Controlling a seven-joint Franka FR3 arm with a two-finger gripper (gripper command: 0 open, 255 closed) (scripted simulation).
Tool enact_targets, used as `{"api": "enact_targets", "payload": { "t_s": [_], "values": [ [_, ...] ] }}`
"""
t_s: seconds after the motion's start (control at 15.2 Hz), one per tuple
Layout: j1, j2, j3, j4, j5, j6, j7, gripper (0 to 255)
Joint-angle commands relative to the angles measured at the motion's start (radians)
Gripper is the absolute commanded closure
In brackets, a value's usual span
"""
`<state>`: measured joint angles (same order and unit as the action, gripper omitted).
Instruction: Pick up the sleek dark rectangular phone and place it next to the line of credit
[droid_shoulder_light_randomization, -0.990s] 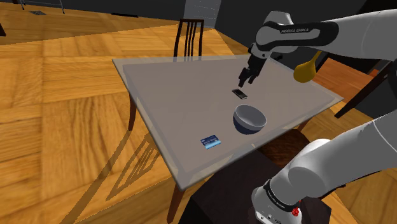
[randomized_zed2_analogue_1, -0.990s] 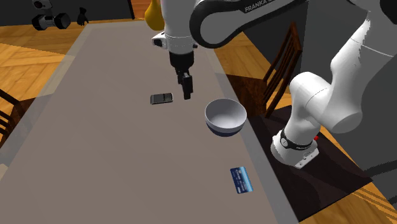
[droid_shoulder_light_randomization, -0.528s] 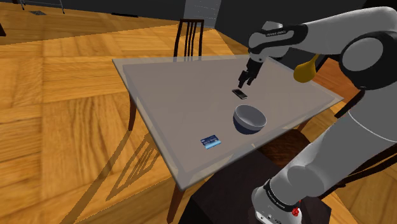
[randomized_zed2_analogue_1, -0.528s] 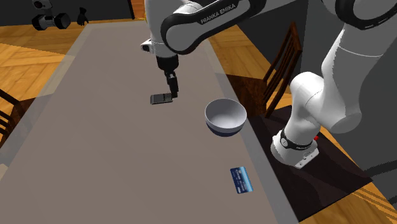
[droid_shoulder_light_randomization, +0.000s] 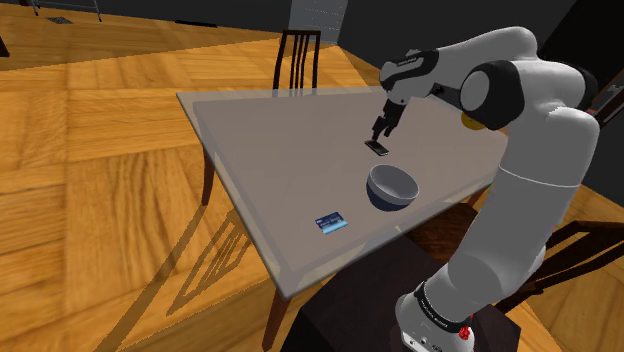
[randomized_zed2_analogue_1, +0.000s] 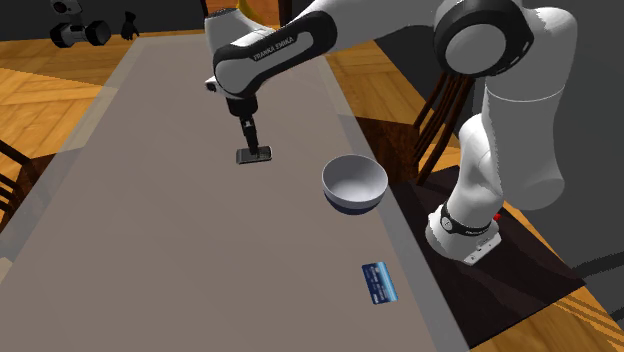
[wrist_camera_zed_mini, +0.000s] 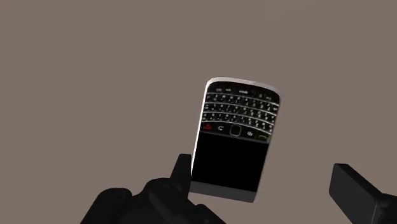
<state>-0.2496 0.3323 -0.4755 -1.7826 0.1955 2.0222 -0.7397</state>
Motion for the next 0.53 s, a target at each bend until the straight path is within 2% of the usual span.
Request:
{"api": "enact_targets", "payload": {
  "t_s": [0.0, 0.46],
  "values": [
    [-0.03, 0.07, 0.007, 0.068, 0.033, -0.013, -0.032, 0],
    [-0.034, 0.105, 0.019, 0.02, 0.055, 0.066, -0.046, 0]
  ]
}}
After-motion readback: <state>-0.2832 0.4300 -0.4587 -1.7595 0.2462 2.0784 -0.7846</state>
